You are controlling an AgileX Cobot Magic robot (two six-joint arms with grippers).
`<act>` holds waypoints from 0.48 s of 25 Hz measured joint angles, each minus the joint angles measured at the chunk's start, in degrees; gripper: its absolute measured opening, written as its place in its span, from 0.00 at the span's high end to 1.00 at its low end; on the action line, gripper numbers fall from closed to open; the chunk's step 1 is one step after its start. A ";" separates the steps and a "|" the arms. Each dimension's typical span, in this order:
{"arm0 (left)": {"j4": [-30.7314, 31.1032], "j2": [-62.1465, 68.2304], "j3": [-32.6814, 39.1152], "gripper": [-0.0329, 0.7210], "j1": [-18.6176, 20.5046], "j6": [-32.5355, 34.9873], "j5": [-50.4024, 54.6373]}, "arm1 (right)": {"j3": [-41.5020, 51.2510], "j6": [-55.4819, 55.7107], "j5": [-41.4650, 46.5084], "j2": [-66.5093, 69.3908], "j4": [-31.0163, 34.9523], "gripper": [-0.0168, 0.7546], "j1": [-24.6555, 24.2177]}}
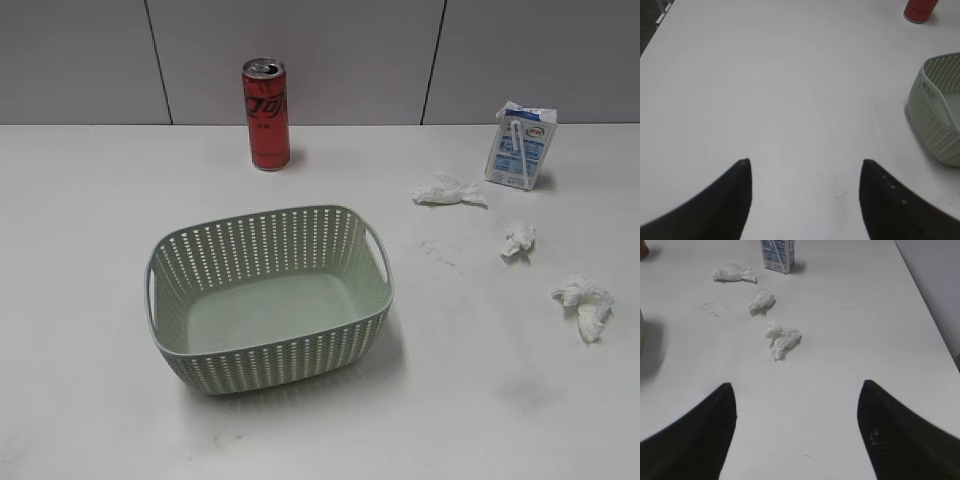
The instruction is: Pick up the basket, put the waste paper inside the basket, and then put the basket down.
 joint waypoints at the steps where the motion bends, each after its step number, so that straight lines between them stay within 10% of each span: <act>1: 0.00 0.00 0.00 0.28 0.00 0.00 0.00 | 0.00 0.00 0.00 0.00 0.00 0.24 0.00; 12: 0.04 0.00 0.00 0.28 0.00 0.00 -0.05 | 0.00 0.00 0.00 0.00 0.00 0.24 0.00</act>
